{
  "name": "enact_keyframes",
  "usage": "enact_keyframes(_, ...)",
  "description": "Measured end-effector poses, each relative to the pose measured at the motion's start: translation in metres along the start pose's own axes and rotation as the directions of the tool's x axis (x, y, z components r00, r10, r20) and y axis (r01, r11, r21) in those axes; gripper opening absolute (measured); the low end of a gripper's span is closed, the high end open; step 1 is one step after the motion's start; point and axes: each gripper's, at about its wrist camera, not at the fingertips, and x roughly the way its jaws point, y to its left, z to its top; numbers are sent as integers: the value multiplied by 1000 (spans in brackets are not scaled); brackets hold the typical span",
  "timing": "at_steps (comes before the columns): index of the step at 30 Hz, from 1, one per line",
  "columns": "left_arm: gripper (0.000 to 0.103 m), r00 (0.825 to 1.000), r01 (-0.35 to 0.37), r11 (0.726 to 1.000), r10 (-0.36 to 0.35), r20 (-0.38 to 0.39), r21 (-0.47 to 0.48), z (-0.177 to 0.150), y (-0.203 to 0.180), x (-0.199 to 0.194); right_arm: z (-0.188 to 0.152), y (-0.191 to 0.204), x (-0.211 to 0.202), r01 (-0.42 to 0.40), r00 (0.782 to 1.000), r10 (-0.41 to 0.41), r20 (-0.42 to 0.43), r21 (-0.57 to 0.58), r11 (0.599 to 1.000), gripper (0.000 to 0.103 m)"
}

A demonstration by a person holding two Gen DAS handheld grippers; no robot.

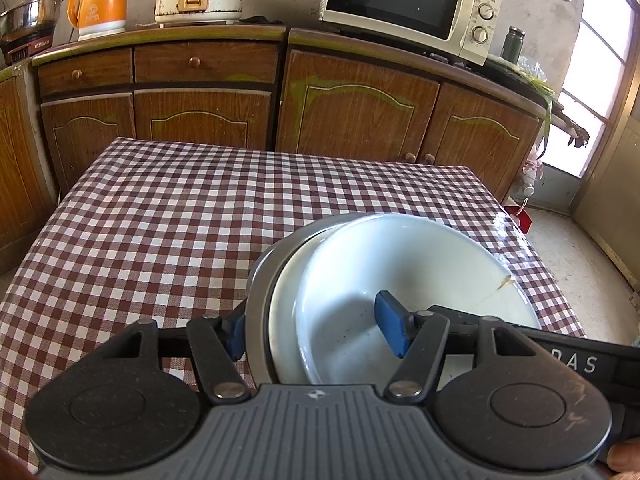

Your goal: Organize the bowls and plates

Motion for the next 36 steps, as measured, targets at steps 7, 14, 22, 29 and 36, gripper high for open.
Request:
enact_keyframes(7, 64, 1000, 0, 1000, 0, -7, -3, 1, 3, 7, 2, -2, 6, 2, 1000, -2, -5, 5, 1000, 54)
enact_keyframes(14, 64, 1000, 1, 1000, -1, -15, -6, 3, 7, 15, 5, -4, 15, 2, 1000, -2, -11, 6, 1000, 54)
enact_keyframes(22, 64, 1000, 4, 1000, -4, -18, -8, 6, 11, 23, 8, -6, 23, 4, 1000, -4, -15, 6, 1000, 54)
enact_keyframes(29, 64, 1000, 3, 1000, -3, -18, -8, 12, 13, 33, 15, -13, 37, 2, 1000, -2, -16, 10, 1000, 54)
enact_keyframes(36, 64, 999, 15, 1000, -15, -31, -8, 15, 15, 49, 22, -21, 51, 13, 1000, -13, -19, 19, 1000, 54)
